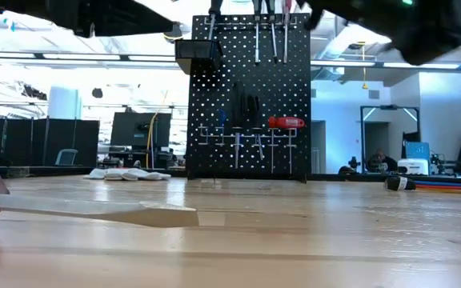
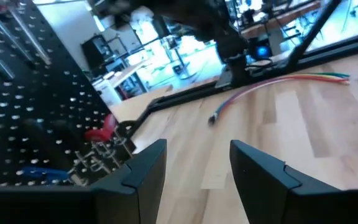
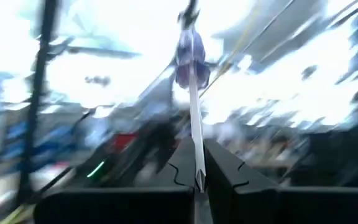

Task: Hang tools onto peg board
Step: Hang the blue transparent screwdriver on the pegboard

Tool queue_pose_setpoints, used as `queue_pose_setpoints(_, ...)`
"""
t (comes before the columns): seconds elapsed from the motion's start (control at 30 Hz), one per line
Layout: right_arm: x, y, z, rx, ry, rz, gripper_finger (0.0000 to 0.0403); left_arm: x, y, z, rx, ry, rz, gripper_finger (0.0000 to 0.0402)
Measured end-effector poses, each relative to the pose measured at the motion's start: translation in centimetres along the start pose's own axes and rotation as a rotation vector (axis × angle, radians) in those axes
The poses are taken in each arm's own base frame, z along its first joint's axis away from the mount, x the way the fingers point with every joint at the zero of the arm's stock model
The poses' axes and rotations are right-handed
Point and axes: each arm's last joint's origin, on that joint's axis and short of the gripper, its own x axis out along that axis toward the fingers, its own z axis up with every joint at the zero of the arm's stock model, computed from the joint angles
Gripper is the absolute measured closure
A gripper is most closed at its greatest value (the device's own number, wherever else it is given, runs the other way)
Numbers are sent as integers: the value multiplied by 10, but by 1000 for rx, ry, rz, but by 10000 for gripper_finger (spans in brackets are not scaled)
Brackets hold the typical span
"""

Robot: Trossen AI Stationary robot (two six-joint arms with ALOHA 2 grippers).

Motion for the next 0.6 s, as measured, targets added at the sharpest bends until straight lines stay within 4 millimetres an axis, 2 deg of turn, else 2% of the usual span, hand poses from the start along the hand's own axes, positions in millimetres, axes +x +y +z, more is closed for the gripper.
queue_pose_setpoints(0.2, 33, -27, 18, -152, -97, -170, 385, 1, -1, -3, -28, 12, -17, 228)
queue_pose_setpoints(0.5, 66, -72, 46, -205, -233, -375, 385, 1, -2, -7, -18, 40, -24, 228)
queue_pose_setpoints(0.6, 77, -82, 43, -189, -249, -418, 385, 1, -2, -7, -17, 42, -23, 228)
